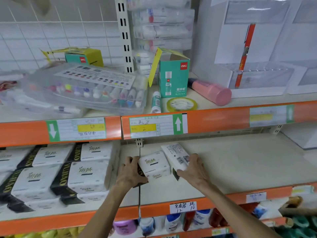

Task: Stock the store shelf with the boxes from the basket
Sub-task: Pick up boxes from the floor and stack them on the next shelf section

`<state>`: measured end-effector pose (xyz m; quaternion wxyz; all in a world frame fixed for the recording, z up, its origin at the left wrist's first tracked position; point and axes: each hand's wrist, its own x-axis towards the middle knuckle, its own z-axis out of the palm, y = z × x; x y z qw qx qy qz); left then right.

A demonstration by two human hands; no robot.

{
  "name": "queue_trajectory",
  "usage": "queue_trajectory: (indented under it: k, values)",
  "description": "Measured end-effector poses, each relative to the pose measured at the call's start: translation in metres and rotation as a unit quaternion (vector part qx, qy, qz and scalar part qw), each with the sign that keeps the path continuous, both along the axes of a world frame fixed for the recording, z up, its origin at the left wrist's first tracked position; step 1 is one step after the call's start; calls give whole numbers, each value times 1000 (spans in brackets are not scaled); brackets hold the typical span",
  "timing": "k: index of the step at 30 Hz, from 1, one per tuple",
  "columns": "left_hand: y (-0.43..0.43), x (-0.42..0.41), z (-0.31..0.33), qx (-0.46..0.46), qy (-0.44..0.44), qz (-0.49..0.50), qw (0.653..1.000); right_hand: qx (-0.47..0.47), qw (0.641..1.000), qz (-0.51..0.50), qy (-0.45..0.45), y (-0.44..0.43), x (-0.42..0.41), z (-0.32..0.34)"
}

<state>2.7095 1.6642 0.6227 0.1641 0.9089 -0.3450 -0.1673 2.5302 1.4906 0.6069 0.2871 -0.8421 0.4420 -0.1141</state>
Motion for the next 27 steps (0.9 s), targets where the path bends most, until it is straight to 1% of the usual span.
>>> queue_trajectory:
  k: [1, 2, 3, 4, 5, 6, 7, 8, 9, 10, 11, 12, 13, 14, 15, 16, 17, 18, 19, 20, 22, 24, 25, 26, 27]
  values:
    - [-1, 1, 1, 0, -1, -1, 1000, 40, 998, -24, -35, -3, 1, 2]
    - [-2, 3, 1, -1, 1, 0, 1000, 110, 988, -52, -95, -6, 1, 3]
    - [-3, 5, 1, 0, 4, 0, 1000, 229, 953, -87, -178, -8, 0, 4]
    - [-3, 6, 1, 2, 7, -1, 1000, 356, 893, -116, -251, -9, -2, 4]
    - [-3, 7, 1, 3, 7, -3, 1000, 443, 839, -135, -284, -11, -5, 2]
    - [-4, 8, 1, 5, 8, -6, 1000, 472, 831, -129, -265, -12, -10, 2]
    - [-4, 9, 1, 7, 11, -9, 1000, 462, 857, -104, -204, -13, -16, 2]
    - [-4, 10, 1, 10, 16, -11, 1000, 416, 898, -70, -126, -14, -22, 3]
    - [-5, 11, 1, 13, 19, -13, 1000, 339, 938, -38, -55, -16, -25, 6]
    - [-5, 12, 2, 19, 19, -14, 1000, 257, 966, -12, -7, -18, -28, 10]
    - [-6, 12, 3, 27, 12, -14, 999, 175, 984, 2, 25, -21, -28, 16]
    - [-7, 13, 4, 37, 1, -15, 999, 86, 996, -6, 37, -24, -27, 23]
    - [-9, 13, 5, 47, -13, -18, 999, -1, 999, -11, 31, -26, -24, 31]
    - [-10, 14, 6, 55, -29, -23, 998, -83, 996, 10, 16, -27, -19, 38]
    - [-11, 14, 7, 61, -41, -29, 997, -150, 987, 59, 10, -28, -13, 44]
    - [-12, 14, 8, 65, -49, -33, 996, -193, 973, 122, 27, -27, -6, 50]
    - [-13, 14, 9, 70, -53, -35, 996, -206, 961, 180, 51, -26, 0, 52]
    - [-13, 14, 10, 73, -56, -37, 995, -195, 953, 217, 84, -25, 4, 53]
    - [-13, 14, 10, 74, -57, -38, 995, -185, 949, 229, 110, -24, 8, 52]
    - [-13, 14, 11, 73, -56, -38, 995, -189, 949, 222, 118, -23, 9, 50]
    - [-12, 13, 11, 66, -53, -39, 996, -232, 947, 186, 124, -21, 3, 44]
    - [-9, 12, 9, 59, -45, -35, 997, -260, 935, 168, 172, -18, -14, 37]
    - [-8, 12, 8, 54, -41, -33, 997, -245, 933, 167, 201, -18, -26, 31]
    - [-7, 12, 7, 49, -38, -32, 998, -201, 939, 170, 220, -19, -39, 26]
    - [-6, 13, 6, 43, -35, -33, 998, -133, 949, 172, 227, -19, -50, 23]
